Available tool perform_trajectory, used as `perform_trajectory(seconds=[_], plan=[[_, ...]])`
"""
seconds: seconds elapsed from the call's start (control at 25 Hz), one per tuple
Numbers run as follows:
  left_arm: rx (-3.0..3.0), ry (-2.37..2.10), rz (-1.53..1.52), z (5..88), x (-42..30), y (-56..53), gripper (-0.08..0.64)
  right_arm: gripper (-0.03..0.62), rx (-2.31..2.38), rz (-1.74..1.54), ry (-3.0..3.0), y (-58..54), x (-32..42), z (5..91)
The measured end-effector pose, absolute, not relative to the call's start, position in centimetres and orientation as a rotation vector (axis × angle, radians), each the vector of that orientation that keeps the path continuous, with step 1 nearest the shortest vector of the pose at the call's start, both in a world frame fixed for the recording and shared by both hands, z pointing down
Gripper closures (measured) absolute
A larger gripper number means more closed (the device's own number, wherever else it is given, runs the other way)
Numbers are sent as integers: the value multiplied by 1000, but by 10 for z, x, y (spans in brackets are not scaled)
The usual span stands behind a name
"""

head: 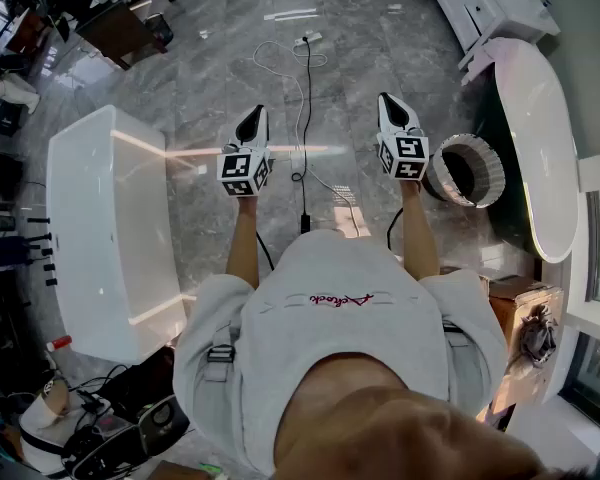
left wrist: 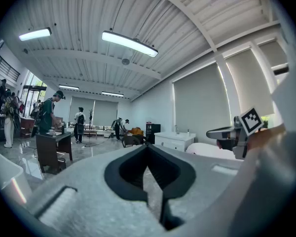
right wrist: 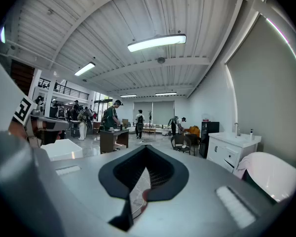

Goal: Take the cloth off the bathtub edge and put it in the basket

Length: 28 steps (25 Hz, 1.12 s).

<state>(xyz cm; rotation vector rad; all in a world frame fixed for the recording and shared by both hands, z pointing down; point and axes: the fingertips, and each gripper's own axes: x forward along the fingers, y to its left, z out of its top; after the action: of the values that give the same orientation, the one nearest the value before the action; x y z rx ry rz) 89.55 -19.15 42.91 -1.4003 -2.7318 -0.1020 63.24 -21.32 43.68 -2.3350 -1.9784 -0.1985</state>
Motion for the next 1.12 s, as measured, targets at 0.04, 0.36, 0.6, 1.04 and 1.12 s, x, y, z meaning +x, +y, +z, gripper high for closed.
perform_trajectory(seconds=[0.04, 0.36, 0.6, 1.04, 1.12], plan=[[-1404, -2730, -102, 429, 896, -193, 560, 586, -2338, -202, -1981, -214, 631, 436], [-1407, -2724, -90, 425, 885, -195, 560, 586, -2328, -210, -1996, -219, 614, 434], [-1400, -2718, -78, 424, 872, -201, 560, 586, -2310, -160, -1980, -230, 599, 436], [-1422, -2700, -83, 429, 846, -223, 560, 586, -2290, -161, -1970, -249, 566, 449], [-1422, -2697, -85, 429, 844, -226, 560, 586, -2288, -162, -1968, -252, 564, 450]])
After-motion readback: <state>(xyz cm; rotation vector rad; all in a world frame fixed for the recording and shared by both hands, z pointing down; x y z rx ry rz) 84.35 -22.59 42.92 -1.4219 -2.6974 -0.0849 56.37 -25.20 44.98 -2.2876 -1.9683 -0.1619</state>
